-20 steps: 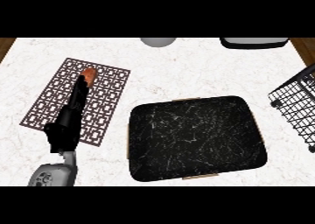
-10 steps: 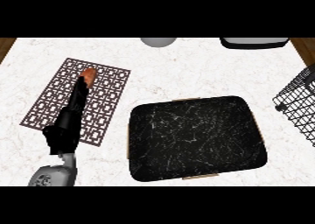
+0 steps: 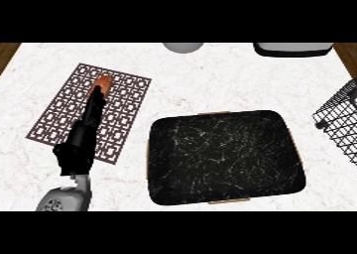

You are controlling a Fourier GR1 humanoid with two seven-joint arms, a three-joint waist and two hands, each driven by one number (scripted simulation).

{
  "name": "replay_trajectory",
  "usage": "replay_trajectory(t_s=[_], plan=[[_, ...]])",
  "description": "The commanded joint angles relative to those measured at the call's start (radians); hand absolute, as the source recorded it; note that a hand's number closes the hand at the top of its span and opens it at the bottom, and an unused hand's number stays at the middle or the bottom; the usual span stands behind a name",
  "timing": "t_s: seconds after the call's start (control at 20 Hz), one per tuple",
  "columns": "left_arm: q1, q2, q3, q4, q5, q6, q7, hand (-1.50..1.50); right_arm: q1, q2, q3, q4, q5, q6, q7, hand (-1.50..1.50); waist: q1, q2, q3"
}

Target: Pick the cupcake from the tray and place it in the tiered basket

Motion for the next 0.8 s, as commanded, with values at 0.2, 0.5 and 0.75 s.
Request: replay_trajectory(t_s=[0.2,0.5,0.75], plan=[[-0.032,0.003,0.007,0.036,-0.003,-0.005,-0.006,0.00,-0.085,-0.106,-0.033,0.047,-0.277,0.304,0.170,1.50,0.012,0.004,0.000],[-0.060,0.014,0.010,-0.015,0.012,-0.030,0.049,0.00,-0.274,-0.114,0.128,0.082,-0.221,0.186,0.304,1.50,0.029,0.005,0.002],[0.002,-0.025,-0.027,0.020,-0.014,0.010,-0.029,0.00,-0.426,-0.185,0.243,0.210,-0.116,0.104,0.286,1.50,0.035,0.007,0.002]])
